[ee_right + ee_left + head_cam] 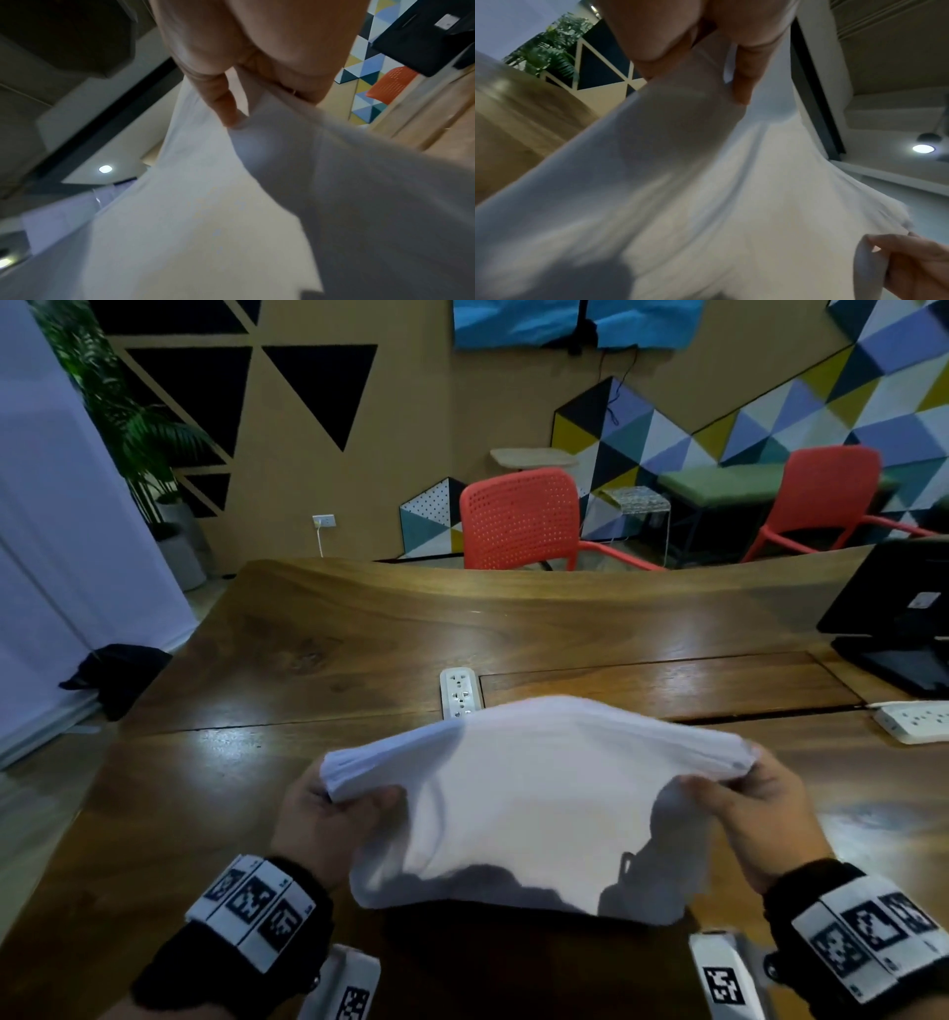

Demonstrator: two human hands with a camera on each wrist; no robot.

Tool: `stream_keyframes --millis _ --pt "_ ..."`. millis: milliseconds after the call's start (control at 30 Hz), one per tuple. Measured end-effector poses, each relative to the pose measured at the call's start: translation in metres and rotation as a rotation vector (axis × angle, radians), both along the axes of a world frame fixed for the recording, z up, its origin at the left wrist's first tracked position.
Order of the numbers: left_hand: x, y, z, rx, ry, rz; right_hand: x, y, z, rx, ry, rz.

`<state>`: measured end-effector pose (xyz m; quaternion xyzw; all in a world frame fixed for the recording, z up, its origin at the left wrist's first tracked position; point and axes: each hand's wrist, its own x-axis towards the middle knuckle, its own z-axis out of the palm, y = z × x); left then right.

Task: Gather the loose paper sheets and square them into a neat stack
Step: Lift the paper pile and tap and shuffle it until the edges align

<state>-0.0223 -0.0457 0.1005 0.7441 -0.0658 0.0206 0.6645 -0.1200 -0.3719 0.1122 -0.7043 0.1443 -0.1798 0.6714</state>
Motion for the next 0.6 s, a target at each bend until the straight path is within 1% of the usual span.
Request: stream_keyframes --millis 67,133,167,200,233,267,300,333,367,400,433,467,500,533,600 --pt "-0.009 0.005 0.016 -0.018 -0.059 0.010 -0.006 0.004 0.018 0.000 -0.122 -0.075" --pt "-0.018 0.013 0.030 0.007 -0.105 -0.041 -0.013 0.006 0.031 0.019 -0.198 -0.089" --pt "-0.020 0.017 0.032 0.045 -0.133 -0.084 -0.017 0.007 0.034 0.017 -0.186 -0.065" --pt "-0.022 0.018 0.029 0.075 -0.129 -0.118 -0.018 0.007 0.029 0.038 -0.130 -0.032" --pt "-0.024 0.018 0.023 0.074 -0.071 -0.122 -0.018 0.008 0.023 0.065 -0.049 -0.023" --pt "-0.026 0.015 0.018 0.080 -0.006 -0.110 -0.018 0.010 0.016 0.037 0.065 -0.063" --pt "-0.029 0.011 0.012 0.115 0.062 -0.089 -0.018 0.013 0.010 -0.060 0.159 -0.130" --pt "-0.033 0.005 0.009 0.174 0.103 -0.067 -0.018 0.018 0.010 -0.199 0.200 -0.215" --pt "-0.034 0.002 0.004 0.229 0.118 -0.052 -0.019 0.025 0.015 -0.347 0.176 -0.310" --pt "-0.032 0.000 0.000 0.246 0.119 -0.034 -0.019 0.032 0.024 -0.518 0.096 -0.371" --pt "-0.030 -0.002 0.002 0.234 0.123 -0.027 -0.020 0.041 0.032 -0.698 -0.007 -0.361" --pt "-0.028 -0.006 0.005 0.223 0.123 -0.034 -0.019 0.051 0.039 -0.894 -0.077 -0.278" --pt "-0.027 -0.010 0.008 0.230 0.115 -0.038 -0.017 0.065 0.047 -1.088 -0.098 -0.176" --pt "-0.029 -0.017 0.016 0.263 0.083 -0.053 -0.012 0.077 0.052 -1.233 -0.087 -0.061" --pt "-0.034 -0.031 0.033 0.315 -0.047 -0.106 0.000 0.096 0.057 -1.405 -0.042 0.107"
